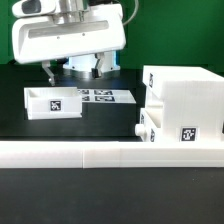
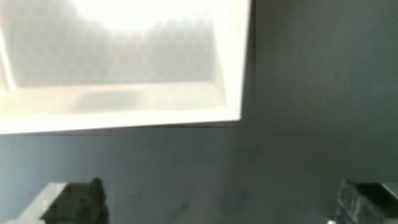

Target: Assemble drawer

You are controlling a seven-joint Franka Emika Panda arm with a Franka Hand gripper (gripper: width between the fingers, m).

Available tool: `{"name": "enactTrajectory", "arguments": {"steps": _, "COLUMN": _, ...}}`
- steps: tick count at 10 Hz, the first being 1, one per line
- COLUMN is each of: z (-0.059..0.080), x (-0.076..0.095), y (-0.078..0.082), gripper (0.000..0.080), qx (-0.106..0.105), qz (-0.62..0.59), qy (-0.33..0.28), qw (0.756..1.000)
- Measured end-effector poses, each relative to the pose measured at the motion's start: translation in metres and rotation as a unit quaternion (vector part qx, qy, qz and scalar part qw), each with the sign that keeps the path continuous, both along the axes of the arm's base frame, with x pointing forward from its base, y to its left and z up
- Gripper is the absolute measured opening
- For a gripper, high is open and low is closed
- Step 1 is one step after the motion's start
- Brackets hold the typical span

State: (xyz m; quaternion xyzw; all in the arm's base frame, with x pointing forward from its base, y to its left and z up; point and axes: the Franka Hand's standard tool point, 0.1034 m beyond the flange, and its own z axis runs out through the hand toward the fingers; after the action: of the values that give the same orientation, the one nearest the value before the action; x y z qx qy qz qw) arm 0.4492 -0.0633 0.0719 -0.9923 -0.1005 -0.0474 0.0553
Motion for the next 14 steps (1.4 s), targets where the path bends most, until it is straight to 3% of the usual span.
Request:
{"name": "enactTrajectory", "arguments": {"steps": 1, "z": -0.004, "x": -0.009, "y": -0.005, "gripper": 0.0649, "qx": 0.000, "qz": 0.006, "qy": 0.005, "qw": 1.000}}
{"name": "enactTrajectory", "arguments": {"steps": 6, "z": -0.005, "x": -0.007, "y": -0.004, "gripper": 0.0649, "qx": -0.001, "qz": 0.007, "qy": 0.000, "qw": 1.000}}
{"name": "enactTrajectory", "arguments": {"steps": 11, "z": -0.043, "x": -0.045, "y": -0.003, "gripper": 0.0649, "qx": -0.009, "qz": 0.001, "qy": -0.016, "qw": 1.000}}
{"name": "enactTrajectory", "arguments": {"steps": 14, "z": -0.064, "x": -0.053, "y": -0.001, "gripper": 0.0649, "qx": -0.009, "qz": -0.008, "qy": -0.027, "qw": 1.000}}
